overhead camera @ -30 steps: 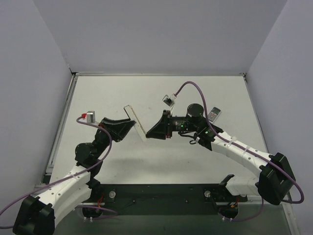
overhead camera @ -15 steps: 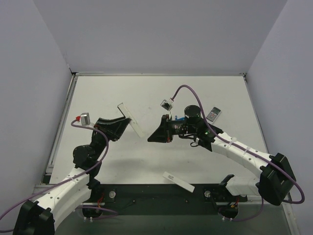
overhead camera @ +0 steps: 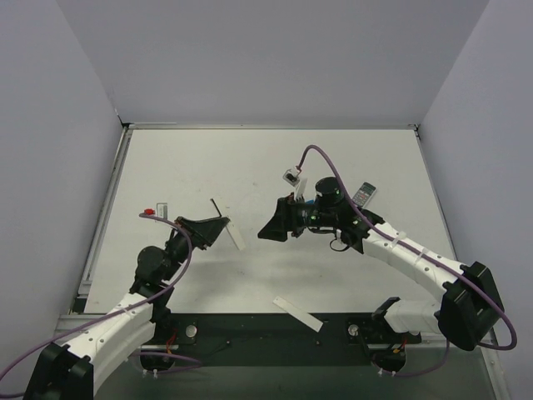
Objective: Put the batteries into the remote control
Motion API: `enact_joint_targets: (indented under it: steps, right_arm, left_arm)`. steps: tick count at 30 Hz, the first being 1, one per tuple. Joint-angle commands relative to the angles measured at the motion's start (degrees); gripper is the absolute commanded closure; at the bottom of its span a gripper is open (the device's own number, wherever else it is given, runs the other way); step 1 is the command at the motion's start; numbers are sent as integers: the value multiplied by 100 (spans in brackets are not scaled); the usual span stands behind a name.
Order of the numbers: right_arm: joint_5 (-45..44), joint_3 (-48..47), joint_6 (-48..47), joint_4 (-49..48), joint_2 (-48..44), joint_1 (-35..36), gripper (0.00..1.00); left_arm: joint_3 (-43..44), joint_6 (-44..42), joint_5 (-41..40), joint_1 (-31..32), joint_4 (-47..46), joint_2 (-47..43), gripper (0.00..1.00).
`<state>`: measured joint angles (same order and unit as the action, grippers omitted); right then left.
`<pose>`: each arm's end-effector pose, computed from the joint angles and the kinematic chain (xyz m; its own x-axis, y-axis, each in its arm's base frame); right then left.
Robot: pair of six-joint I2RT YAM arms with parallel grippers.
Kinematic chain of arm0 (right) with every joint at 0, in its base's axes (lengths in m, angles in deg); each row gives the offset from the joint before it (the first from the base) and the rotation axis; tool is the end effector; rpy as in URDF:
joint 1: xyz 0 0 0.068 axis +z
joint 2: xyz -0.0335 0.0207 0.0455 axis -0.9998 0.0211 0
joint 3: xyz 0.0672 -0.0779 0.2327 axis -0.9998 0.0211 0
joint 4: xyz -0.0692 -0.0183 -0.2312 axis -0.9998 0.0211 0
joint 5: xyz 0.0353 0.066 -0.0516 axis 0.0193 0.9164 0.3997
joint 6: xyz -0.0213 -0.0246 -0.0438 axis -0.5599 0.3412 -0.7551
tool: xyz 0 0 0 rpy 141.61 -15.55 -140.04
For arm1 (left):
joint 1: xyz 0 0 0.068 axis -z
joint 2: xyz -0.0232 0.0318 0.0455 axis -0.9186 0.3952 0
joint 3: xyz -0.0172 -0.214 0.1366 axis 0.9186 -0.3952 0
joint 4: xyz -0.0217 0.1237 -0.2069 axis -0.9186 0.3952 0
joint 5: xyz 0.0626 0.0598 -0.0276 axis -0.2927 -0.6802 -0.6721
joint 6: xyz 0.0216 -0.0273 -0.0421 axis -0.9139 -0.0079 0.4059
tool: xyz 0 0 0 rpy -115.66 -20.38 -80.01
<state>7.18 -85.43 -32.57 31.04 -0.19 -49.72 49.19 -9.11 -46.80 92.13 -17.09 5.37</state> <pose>0.1950 0.1897 0.2879 -0.6145 -0.0309 -0.7883 -0.7750 0.2108 0.5958 0.1387 -0.0729 0.2169 -0.4001 -0.7601 -0.5119 0.4608 0.3160 -0.8293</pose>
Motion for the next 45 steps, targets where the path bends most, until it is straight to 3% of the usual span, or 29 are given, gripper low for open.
enact_joint_targets:
  steps: [1,4,7,14,18,21,24,29,30,32,33,36,37,40,41,45]
  right_arm:
    - [494,-9,268,-850,-60,39,29]
    - [855,0,663,-1511,54,83,18]
    - [1102,-44,927,-2101,221,127,13]
    - [1216,-193,1270,-2531,827,303,10]
    - [1436,-211,1700,-3242,1091,364,12]
    - [1594,-298,1772,-3358,1249,478,18]
    - [1664,-334,1781,-3428,1337,549,33]
    - [1700,-351,1527,-3184,1294,540,74]
    - [1647,-377,1352,-2774,1259,540,87]
    - [1516,-439,720,-2236,1101,532,97]
    - [1411,-518,456,-1590,1039,540,100]
    - [831,-684,-520,-288,811,540,100]
    - [464,-738,-792,48,723,540,100]
    - [-528,-1044,-1592,1210,722,558,100]
    - [-724,-1124,-1777,1577,766,558,100]
    - [-2015,-1546,-2830,2791,1091,899,100]
  left_arm:
    - [19,29,164,-10,-463,66,100]
    - [37,90,261,-1,-639,127,100]
    - [37,178,296,8,-823,145,100]
    - [81,529,384,78,-1578,268,100]
    - [142,635,393,122,-1764,268,100]
    - [169,627,393,175,-1773,285,100]
    - [160,626,393,193,-1817,312,100]
    - [116,583,446,201,-1721,225,100]
    - [125,469,437,201,-1598,172,95]
    - [159,285,358,193,-960,-30,78]
    - [195,40,323,193,-651,-318,57]
    - [598,-644,104,184,1069,-1047,31]
    - [756,-831,-132,184,2154,-1216,27]
    - [1590,-1552,-1026,184,3942,-1779,22]
    - [2062,-1745,-1335,184,5045,-1849,21]
    - [3065,-2737,-2295,184,6679,-2026,19]
